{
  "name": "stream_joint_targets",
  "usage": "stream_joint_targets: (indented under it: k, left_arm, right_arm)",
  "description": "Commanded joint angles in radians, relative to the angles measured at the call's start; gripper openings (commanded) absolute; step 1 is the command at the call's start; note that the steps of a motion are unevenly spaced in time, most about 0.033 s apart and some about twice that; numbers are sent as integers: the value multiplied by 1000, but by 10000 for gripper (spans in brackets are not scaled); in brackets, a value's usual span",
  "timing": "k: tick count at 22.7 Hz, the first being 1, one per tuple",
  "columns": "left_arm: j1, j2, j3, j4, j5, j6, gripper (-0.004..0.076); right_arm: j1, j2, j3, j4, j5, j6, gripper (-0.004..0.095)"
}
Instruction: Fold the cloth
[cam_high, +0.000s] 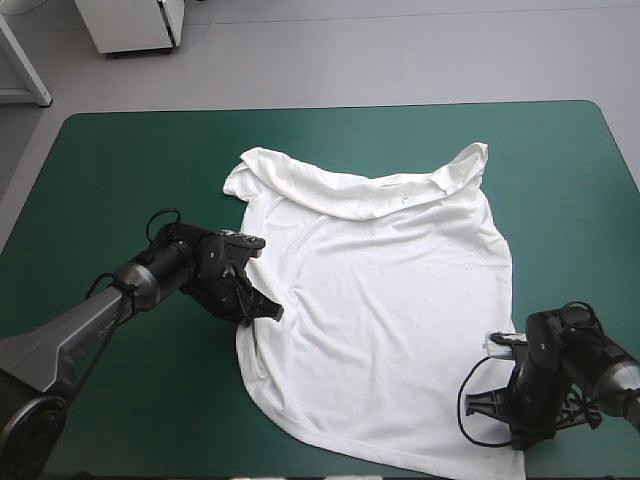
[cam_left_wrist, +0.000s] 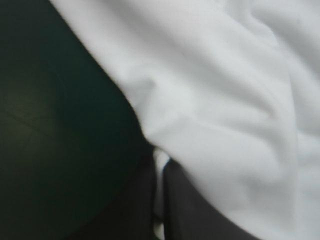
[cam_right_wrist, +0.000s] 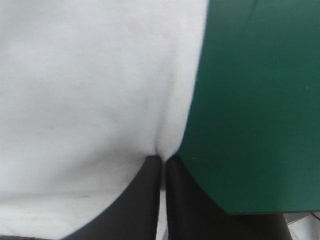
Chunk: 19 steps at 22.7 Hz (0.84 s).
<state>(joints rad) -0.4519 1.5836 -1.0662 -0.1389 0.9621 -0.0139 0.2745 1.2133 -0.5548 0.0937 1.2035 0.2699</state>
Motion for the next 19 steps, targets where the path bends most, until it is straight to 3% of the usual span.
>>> stream_joint_targets:
  k: [1,5,12,19]
  left_arm:
    - [-5,-32,-30,-5,1,-4,-22]
    - [-5,-32,-30,-11,3,-2,-22]
    - [-5,-50,-41,-16,13,-2,-22]
    - [-5,-117,-204,25,98,-1,-22]
  right_arm:
    - [89,73,87,114,-214,53,-17]
    - [89,71,50,83,-156,53,-17]
    - [89,-17,-280,-105,38,59,-17]
    - [87,-50,-560,-132,46,39,-17]
